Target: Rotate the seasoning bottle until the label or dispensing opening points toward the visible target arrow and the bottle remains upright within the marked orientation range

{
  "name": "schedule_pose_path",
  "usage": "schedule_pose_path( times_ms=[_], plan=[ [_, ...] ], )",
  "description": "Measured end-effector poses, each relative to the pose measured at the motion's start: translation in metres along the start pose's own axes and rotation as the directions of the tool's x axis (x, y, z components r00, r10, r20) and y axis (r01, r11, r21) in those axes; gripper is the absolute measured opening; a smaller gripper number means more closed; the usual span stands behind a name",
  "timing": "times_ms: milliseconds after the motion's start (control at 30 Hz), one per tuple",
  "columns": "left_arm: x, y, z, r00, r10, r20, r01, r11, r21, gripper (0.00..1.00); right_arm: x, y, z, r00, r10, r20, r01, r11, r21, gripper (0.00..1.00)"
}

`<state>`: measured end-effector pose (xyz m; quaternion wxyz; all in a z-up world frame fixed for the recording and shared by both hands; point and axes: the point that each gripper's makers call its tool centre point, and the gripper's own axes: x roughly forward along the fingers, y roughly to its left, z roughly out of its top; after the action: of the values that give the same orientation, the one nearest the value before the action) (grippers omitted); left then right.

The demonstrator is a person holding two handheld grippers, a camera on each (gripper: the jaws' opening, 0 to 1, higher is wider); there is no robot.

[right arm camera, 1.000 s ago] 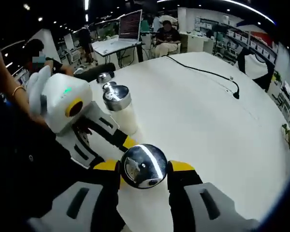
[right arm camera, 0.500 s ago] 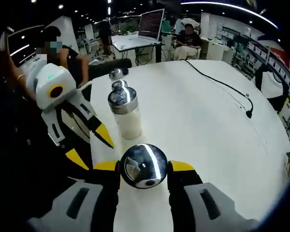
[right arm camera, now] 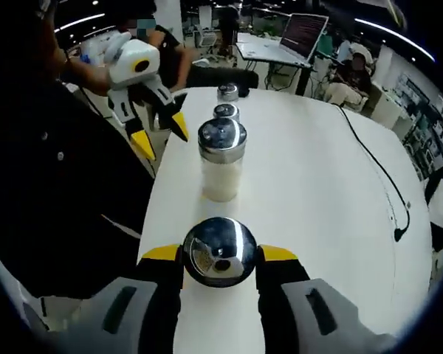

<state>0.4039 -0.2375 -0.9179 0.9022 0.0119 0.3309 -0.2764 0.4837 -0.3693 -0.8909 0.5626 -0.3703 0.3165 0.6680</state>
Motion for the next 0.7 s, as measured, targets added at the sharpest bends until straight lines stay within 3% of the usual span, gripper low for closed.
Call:
schedule_pose_path(
  times_ms=[467, 567, 700],
  plan=[
    [-0.010, 0.020, -0.015, 0.999, 0.047, -0.014, -0.047, 0.998, -0.043, 0.47, 0.004, -0.002, -0.005, 0.996, 0.026, -0.090, -0.039, 0.988, -0.151, 0.38],
    [-0.013, 0.021, -0.013, 0.998, 0.056, -0.005, -0.056, 0.997, -0.053, 0.47, 0.003, -0.002, -0.005, 0.996, 0.010, -0.090, -0.023, 0.990, -0.141, 0.38],
    [-0.017, 0.026, -0.014, 0.998, 0.066, -0.002, -0.066, 0.996, -0.053, 0.48, 0.004, -0.004, -0.006, 0.997, -0.030, -0.075, 0.025, 0.997, -0.067, 0.38]
  ],
)
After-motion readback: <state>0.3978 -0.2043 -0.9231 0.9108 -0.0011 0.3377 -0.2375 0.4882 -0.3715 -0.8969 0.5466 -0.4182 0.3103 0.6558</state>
